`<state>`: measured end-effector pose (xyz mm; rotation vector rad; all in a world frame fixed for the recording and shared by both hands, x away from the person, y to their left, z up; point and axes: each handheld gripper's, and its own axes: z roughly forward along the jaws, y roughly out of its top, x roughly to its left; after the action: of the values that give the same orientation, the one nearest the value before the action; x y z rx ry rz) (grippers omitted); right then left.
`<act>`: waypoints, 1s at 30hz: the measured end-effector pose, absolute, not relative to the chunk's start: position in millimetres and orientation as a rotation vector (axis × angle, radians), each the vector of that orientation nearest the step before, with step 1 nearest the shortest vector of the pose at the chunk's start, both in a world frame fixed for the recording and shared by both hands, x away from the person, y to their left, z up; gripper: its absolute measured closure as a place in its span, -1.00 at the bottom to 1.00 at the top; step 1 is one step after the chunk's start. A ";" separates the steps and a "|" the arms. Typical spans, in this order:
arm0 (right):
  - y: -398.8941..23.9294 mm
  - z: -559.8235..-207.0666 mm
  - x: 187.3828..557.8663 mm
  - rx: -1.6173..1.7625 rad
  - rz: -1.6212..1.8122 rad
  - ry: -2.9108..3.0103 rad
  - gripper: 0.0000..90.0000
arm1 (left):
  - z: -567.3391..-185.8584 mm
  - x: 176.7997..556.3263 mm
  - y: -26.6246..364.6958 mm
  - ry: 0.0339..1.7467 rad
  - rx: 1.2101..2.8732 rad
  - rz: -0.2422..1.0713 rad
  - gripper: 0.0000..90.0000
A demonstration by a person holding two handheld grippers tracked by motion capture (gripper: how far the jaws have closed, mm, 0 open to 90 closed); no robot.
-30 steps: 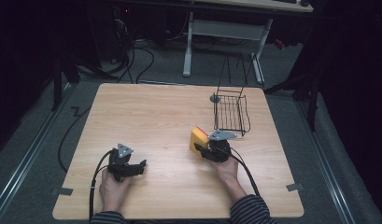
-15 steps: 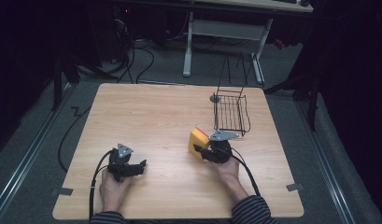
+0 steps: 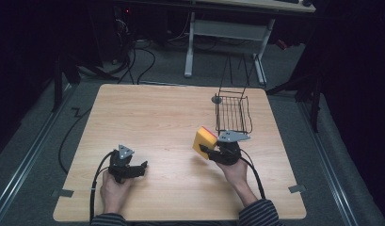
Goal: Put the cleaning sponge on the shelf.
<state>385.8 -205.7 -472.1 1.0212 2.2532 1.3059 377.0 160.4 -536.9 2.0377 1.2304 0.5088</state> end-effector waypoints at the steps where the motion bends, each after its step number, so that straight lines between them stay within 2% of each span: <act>1: -207.1 -470.8 385.3 1.022 1.313 2.253 0.35 | -536.9 377.0 160.4 1.230 2.038 0.509 -0.64; 30: -251.5 -437.3 372.1 1.053 1.321 2.158 0.36 | -536.9 377.0 160.4 1.231 2.037 0.509 -0.64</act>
<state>372.1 -251.5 -437.3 1.0528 2.1583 1.3207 377.0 160.4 -536.9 2.0374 1.2306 0.5091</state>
